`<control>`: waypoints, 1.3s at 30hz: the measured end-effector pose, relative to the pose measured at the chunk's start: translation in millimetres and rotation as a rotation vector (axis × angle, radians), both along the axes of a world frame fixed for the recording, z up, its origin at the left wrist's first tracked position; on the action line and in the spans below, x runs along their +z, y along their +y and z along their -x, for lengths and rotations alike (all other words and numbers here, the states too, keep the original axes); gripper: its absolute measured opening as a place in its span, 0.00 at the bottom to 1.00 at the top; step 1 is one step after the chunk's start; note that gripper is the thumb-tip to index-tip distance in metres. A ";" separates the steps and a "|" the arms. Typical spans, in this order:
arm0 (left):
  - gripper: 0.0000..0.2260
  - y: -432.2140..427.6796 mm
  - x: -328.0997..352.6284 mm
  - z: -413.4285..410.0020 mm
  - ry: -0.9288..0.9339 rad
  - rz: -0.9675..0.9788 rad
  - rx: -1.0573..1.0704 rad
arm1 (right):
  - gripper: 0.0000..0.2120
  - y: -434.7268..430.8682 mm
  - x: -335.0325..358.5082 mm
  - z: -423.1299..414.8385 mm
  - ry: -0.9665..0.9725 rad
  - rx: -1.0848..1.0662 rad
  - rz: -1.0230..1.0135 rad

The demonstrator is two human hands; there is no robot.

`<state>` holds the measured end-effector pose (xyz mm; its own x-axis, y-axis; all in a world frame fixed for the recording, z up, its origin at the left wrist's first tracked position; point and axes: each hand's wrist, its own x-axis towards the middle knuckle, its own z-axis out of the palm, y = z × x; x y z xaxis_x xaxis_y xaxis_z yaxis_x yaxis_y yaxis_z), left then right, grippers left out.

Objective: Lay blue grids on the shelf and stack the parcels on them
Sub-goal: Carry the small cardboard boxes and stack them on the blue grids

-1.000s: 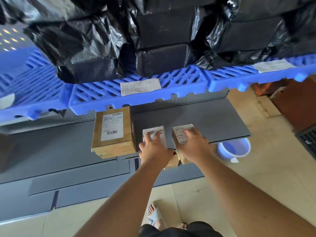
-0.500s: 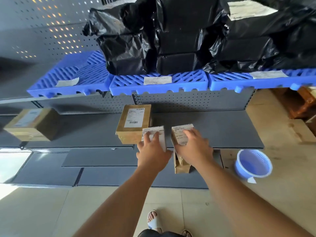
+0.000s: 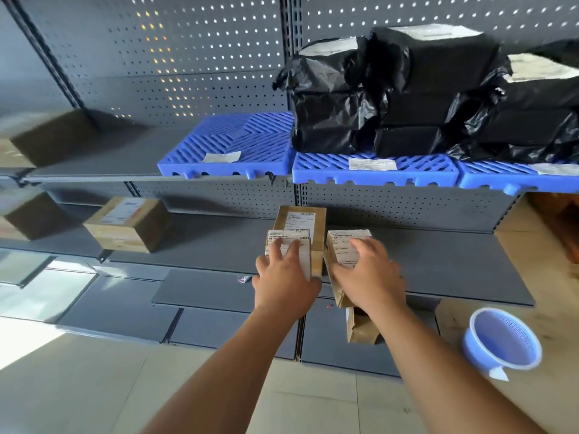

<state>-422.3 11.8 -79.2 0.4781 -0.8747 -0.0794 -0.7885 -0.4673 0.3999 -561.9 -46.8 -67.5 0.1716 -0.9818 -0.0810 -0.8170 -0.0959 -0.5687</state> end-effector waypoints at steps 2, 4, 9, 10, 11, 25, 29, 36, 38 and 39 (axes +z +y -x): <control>0.35 15.3 9.8 -21.4 0.000 0.024 0.000 | 0.31 12.8 8.7 -23.5 -0.006 -0.010 0.015; 0.35 30.5 19.9 -44.3 -0.001 0.051 -0.002 | 0.31 26.4 18.4 -47.7 -0.025 -0.012 0.032; 0.37 61.3 45.4 -97.1 0.005 0.107 0.008 | 0.32 55.3 44.3 -103.2 -0.055 -0.006 0.081; 0.37 66.6 49.9 -106.0 0.005 0.123 0.011 | 0.32 60.1 49.0 -112.1 -0.063 -0.006 0.092; 0.37 71.6 55.0 -114.4 0.004 0.140 0.014 | 0.32 64.6 54.2 -120.4 -0.069 -0.004 0.104; 0.35 42.2 129.0 -181.6 -0.099 0.370 0.036 | 0.32 29.8 140.2 -183.1 -0.155 0.038 0.369; 0.34 5.6 148.7 -194.4 -0.134 0.440 0.047 | 0.33 -7.2 158.2 -199.7 -0.179 0.049 0.409; 0.34 -59.5 179.3 -222.9 -0.196 0.491 0.115 | 0.33 -65.7 177.7 -232.4 -0.187 0.123 0.409; 0.33 -71.5 184.0 -230.9 -0.192 0.496 0.119 | 0.33 -79.4 179.1 -241.6 -0.193 0.134 0.392; 0.32 -77.4 185.6 -235.2 -0.191 0.499 0.118 | 0.33 -85.4 179.1 -246.2 -0.193 0.138 0.386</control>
<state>-187.1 -65.6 106.4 0.5408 -0.7235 0.4290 -0.8223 -0.3473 0.4508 -315.7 -132.2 111.6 0.2795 -0.9006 0.3329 -0.6639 -0.4317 -0.6107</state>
